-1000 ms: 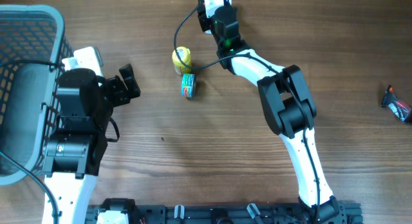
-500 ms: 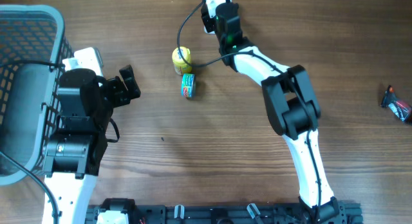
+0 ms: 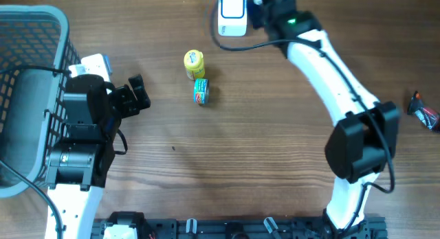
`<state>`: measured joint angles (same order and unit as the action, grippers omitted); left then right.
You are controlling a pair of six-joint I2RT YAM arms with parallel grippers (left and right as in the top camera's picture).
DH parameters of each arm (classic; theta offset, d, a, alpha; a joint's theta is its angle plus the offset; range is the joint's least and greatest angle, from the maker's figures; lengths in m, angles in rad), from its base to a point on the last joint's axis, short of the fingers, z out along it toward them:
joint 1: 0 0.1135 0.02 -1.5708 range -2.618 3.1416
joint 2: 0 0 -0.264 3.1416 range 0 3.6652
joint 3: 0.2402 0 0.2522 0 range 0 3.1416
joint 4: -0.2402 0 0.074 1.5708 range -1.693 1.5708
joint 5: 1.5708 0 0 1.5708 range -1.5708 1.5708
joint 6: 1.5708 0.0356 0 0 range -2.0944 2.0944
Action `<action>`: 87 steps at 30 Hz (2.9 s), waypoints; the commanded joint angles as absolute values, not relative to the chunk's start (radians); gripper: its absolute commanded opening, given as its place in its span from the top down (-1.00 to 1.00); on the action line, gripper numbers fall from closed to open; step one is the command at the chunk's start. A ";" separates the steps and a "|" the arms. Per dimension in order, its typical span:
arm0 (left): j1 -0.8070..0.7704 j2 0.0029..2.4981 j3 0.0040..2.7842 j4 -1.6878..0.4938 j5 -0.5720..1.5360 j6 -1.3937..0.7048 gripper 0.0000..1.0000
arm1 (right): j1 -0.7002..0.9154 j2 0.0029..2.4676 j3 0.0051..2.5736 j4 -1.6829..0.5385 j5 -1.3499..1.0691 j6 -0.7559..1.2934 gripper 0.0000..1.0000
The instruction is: Scan the item barcode
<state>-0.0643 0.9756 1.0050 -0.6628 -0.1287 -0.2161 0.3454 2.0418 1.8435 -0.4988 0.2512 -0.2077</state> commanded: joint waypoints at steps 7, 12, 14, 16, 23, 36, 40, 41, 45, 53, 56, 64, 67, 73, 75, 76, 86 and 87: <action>-0.146 0.975 0.999 -0.675 -0.120 -0.225 -1.00 | -0.033 2.040 1.818 -0.798 0.292 -0.102 -0.02; -0.218 0.974 0.999 -0.674 -0.120 -0.225 -1.00 | -0.260 2.043 1.686 -0.712 0.155 -0.055 -0.12; -0.256 0.974 0.999 -0.674 -0.120 -0.225 -1.00 | -0.369 2.069 1.596 -0.631 0.155 -0.020 -0.08; -0.278 0.974 0.999 -0.674 -0.120 -0.225 -1.00 | -0.437 2.098 1.531 -0.575 0.155 -0.017 -0.08; -0.339 0.974 0.999 -0.702 -0.121 -0.224 -1.00 | -0.613 2.185 1.481 -0.517 0.125 0.028 -1.00; -0.339 0.954 0.999 -0.723 -0.110 -0.225 -1.00 | -0.487 1.748 1.626 -0.717 -0.042 0.197 -1.00; -0.339 0.958 0.999 -0.723 -0.086 -0.225 -1.00 | -0.383 1.595 1.626 -0.868 -0.330 0.241 -1.00; -0.339 0.961 0.999 -0.726 -0.075 -0.225 -1.00 | -0.363 1.584 1.626 -0.889 -0.351 0.213 -0.99; -0.338 1.035 0.999 -0.730 0.019 -0.142 -1.00 | -0.286 1.584 1.623 -1.035 -0.336 0.258 -1.00; -0.339 1.362 0.999 -0.630 0.019 -0.199 -1.00 | -0.233 1.584 1.618 -1.119 -0.244 0.263 -1.00; -0.349 1.466 0.999 -0.581 0.019 -0.199 -1.00 | -0.233 1.584 1.618 -1.119 -0.244 0.265 -1.00; -0.445 1.538 0.999 -0.428 0.015 -0.187 -1.00 | -0.233 1.584 1.614 -1.122 -0.244 0.265 -1.00; -0.442 1.560 0.999 -0.386 -0.060 -0.187 -1.00 | -0.233 1.584 1.614 -1.135 -0.244 0.265 -1.00; -0.440 1.665 0.999 -0.351 -0.212 -0.161 -1.00 | -0.233 1.584 1.614 -1.137 -0.244 0.265 -1.00; -0.440 1.679 0.999 -0.350 -0.222 -0.161 -1.00 | -0.233 1.584 1.614 -1.137 -0.244 0.265 -1.00; -0.440 1.679 0.999 -0.347 -0.223 -0.161 -1.00 | -0.233 1.584 1.615 -1.137 -0.244 0.265 -1.00; -0.403 1.679 0.999 -0.334 -0.263 -0.161 -1.00 | -0.233 1.584 1.615 -1.137 -0.244 0.265 -1.00; -0.389 1.679 0.999 -0.341 -0.263 -0.162 -1.00 | -0.233 1.584 1.614 -1.137 -0.244 0.265 -0.99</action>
<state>-0.4236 1.6741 1.0042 -0.3332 -0.2352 -0.1768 -0.2352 1.5738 1.6245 -1.1378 -0.2607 0.2501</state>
